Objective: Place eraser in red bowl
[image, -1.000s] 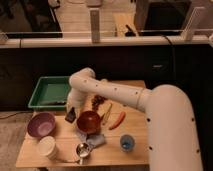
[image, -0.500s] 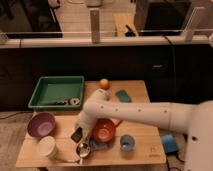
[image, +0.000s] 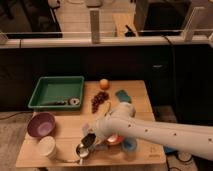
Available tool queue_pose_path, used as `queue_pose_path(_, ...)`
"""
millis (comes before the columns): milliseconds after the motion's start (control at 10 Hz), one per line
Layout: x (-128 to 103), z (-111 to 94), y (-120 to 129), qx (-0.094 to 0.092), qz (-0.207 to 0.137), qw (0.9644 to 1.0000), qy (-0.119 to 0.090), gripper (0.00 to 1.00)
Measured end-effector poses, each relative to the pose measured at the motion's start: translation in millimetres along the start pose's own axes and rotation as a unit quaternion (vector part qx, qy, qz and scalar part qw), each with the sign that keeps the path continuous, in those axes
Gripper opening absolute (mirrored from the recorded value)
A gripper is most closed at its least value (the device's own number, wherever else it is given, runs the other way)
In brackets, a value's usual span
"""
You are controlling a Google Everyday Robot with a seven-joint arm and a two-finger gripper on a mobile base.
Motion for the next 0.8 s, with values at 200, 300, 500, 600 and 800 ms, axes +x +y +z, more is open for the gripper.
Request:
queue_pose_path(200,8,-15,7,0.018,0.012,0.9998,0.005,0.0)
queue_pose_path(300,14,-23,16,0.024,0.026,0.9993,0.007,0.02)
queue_pose_path(500,31,-28,40,0.033,0.069,0.9971,-0.001,0.19)
queue_pose_path(600,37,-26,48,0.039,0.088,0.9953,-0.01,0.29)
queue_pose_path(800,45,-23,57,0.062,0.121,0.9904,-0.027,0.5)
